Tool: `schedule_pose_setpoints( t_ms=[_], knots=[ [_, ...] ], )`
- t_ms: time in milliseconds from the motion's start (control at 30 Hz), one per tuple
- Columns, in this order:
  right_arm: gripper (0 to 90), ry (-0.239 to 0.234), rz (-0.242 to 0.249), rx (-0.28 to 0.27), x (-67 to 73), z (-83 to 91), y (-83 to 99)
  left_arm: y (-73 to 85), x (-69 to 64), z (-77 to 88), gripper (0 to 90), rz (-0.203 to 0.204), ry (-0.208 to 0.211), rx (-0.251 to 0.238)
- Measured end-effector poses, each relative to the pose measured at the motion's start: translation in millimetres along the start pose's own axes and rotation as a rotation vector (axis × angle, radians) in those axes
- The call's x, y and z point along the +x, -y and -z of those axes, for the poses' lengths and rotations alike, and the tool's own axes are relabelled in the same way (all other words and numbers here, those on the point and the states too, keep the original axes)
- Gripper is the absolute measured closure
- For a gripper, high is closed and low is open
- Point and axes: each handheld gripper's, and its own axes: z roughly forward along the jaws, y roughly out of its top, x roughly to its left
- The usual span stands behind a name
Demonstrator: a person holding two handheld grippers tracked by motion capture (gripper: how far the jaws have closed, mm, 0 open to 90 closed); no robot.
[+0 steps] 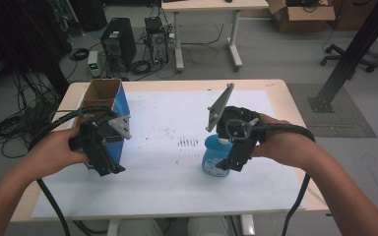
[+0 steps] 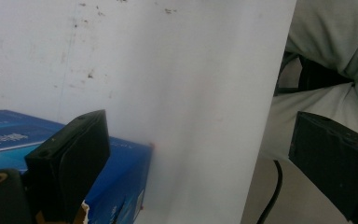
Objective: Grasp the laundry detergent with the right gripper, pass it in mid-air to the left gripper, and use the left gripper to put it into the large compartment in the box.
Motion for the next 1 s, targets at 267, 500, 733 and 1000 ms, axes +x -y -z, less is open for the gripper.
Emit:
schedule_pose_setpoints(
  t_ms=[267,500,733,1000],
  knots=[
    [6.1,0.009,0.004,0.004,-1.7,6.1,-1.4,-1.9,0.2,2.4,5.8,-0.002,-0.005,0.0],
    [6.0,0.024,-0.015,0.007,-7.8,15.1,-0.3,-4.4,0.2,2.9,5.8,0.0,-0.005,0.002],
    [5.8,0.048,-0.038,0.015,-13.1,24.6,1.9,-6.9,1.1,4.1,5.7,-0.007,-0.004,0.0],
    [5.6,0.062,-0.061,0.014,-18.1,26.9,4.6,-7.9,0.9,4.1,5.7,-0.007,-0.006,-0.005]
  ],
)
